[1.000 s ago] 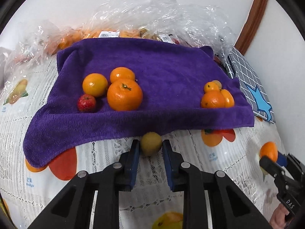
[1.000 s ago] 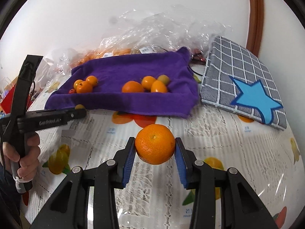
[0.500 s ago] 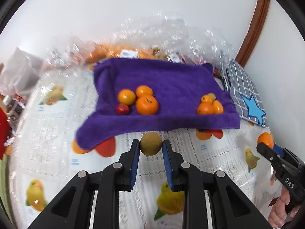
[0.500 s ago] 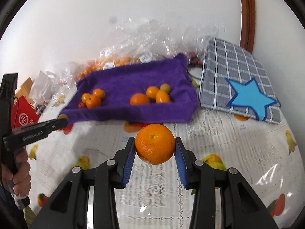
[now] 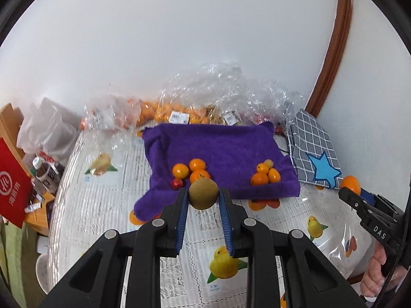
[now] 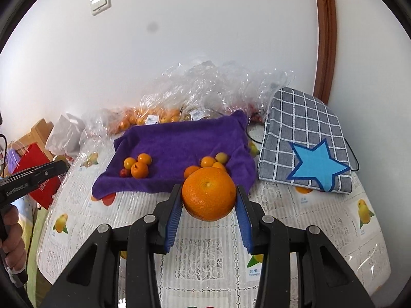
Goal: Organize fruits
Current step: 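Carry both held fruits onto the purple towel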
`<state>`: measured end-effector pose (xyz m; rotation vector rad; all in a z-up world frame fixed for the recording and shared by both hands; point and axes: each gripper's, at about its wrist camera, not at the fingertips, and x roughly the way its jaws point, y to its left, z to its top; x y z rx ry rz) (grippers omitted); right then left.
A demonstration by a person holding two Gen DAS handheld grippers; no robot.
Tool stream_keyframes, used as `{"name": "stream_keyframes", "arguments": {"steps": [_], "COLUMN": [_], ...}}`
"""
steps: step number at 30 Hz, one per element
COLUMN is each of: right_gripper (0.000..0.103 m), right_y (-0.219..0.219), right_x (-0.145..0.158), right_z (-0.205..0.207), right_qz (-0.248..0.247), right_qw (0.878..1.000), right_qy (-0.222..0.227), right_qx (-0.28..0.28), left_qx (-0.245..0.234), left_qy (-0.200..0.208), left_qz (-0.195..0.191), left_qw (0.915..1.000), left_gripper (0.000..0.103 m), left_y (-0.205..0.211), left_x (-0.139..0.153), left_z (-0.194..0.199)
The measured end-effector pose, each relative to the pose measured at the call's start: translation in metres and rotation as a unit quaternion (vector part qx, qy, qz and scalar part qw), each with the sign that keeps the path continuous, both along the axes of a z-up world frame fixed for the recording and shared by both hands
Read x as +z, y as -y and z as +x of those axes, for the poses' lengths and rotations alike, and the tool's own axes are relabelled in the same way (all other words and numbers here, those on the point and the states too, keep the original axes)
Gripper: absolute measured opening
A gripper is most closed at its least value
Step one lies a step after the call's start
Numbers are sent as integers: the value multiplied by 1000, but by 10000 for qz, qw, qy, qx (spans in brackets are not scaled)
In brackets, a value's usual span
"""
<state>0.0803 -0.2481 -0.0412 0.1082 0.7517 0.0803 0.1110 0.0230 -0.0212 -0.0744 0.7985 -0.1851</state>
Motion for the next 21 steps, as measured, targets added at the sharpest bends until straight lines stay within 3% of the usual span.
{"name": "stream_keyframes", "arguments": {"steps": [10, 21], "right_gripper": [40, 40], "right_y": [-7, -9], "right_x": [21, -10], "right_z": [30, 100], "right_qz": [-17, -20], "right_qw": [9999, 10000], "right_qy": [132, -11], "right_qx": [50, 4], "left_qx": [51, 212], "left_qy": [77, -207], "left_qz": [-40, -88], "left_qw": [9999, 9995], "left_gripper": [24, 24], "left_y": [-9, -33], "left_x": [10, -33], "left_z": [29, 110]}}
